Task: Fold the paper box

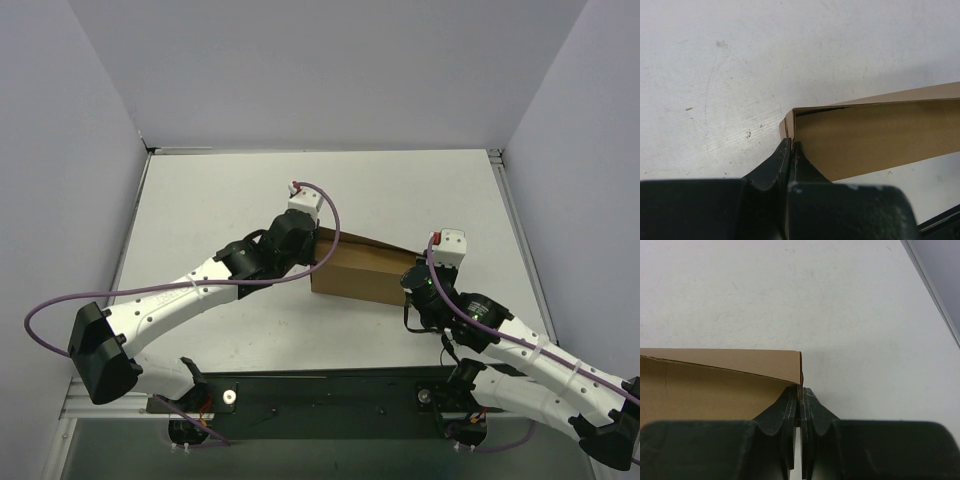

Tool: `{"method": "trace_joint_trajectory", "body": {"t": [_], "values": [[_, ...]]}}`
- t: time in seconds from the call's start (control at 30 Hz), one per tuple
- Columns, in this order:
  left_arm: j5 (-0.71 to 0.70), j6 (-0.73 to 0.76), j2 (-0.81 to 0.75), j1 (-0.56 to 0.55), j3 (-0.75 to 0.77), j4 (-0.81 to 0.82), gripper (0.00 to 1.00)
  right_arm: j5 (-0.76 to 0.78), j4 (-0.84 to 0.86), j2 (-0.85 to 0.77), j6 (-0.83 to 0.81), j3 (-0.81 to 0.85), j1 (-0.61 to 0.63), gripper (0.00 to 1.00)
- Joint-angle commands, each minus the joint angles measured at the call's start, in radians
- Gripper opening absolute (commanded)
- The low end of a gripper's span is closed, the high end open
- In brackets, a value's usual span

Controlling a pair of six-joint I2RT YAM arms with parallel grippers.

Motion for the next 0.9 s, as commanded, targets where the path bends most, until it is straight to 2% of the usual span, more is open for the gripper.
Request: {"method": "trace_joint_trajectory", "body": {"t": [0.0, 0.4, 0.53, 0.87], "values": [[-0.015, 0.018, -0.006, -0.025, -0.004, 0.016, 0.00, -0.074, -0.099, 0.023, 0.007, -0.037, 0.007, 0.00], [-0.104, -0.028, -0.014, -0.088, -0.102, 0.069, 0.00, -0.073, -0.098, 0.034, 0.007, -0.031, 0.007, 0.00], [-0.080, -0.069, -0.026, -0.090, -0.149, 0.106, 0.00, -0.074, -0.096, 0.037, 0.007, -0.032, 0.007, 0.00], [-0.129, -0.059, -0.028, -0.119, -0.277, 0.129, 0.00, -0.071, -0.095, 0.017, 0.007, -0.038, 0.007, 0.00]]}}
